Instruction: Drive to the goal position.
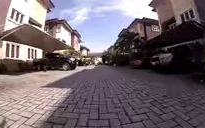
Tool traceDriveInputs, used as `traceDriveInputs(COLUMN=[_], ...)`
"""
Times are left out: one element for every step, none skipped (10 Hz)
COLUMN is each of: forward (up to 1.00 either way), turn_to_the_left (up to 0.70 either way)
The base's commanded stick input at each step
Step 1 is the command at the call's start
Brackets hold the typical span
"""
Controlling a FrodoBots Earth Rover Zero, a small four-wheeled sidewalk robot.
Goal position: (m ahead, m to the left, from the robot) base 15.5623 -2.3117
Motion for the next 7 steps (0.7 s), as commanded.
traceDriveInputs(forward=[0.69,0.69,0.69,0.69,0.69,0.69,0.69], turn_to_the_left=[0.03,0.03,0.03,0.03,0.03,0.03,0.03])
